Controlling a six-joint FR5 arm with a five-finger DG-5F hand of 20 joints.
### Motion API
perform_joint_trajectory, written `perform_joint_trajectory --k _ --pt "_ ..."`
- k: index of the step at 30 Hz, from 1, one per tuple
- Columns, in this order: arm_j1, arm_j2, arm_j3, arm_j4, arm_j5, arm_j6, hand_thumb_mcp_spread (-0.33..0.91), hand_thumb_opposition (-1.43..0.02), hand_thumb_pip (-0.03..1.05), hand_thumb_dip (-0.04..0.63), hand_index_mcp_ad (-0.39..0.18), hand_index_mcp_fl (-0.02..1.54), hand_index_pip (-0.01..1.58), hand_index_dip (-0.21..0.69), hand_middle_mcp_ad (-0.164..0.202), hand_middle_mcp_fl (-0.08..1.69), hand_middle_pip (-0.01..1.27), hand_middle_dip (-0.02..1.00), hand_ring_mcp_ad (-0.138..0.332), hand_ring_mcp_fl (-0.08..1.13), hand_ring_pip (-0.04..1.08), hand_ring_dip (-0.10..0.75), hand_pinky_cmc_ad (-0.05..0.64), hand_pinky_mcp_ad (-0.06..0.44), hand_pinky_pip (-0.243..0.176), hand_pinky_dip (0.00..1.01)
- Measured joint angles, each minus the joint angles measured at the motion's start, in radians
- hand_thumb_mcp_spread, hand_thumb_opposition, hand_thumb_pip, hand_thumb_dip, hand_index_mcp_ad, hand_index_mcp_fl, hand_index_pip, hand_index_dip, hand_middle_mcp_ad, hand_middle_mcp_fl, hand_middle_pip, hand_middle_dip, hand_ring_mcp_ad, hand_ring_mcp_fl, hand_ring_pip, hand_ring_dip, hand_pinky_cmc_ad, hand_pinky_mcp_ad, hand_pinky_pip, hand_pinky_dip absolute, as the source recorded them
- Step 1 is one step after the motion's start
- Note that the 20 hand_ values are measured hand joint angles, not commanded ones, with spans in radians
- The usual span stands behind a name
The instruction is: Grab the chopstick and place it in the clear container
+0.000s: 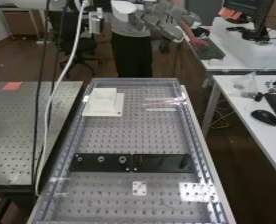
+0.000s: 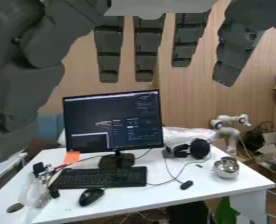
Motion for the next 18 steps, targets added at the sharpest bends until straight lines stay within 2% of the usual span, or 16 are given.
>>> perform_joint_trajectory --k 12,18 --pt "-0.002 0.011 -0.007 0.008 -0.012 -0.004 0.25 -0.71 0.38 0.070 -0.161 0.33 0.05 0.265 0.010 0.21 0.12 0.25 0.136 0.03 0.12 0.127 0.531 0.387 -0.059 0.18" --pt "-0.004 0.011 -0.007 0.002 -0.017 0.018 0.25 -0.71 0.38 0.070 -0.169 0.33 0.05 0.265 0.003 0.21 0.12 0.25 0.133 0.03 0.12 0.127 0.531 0.387 -0.059 0.18"
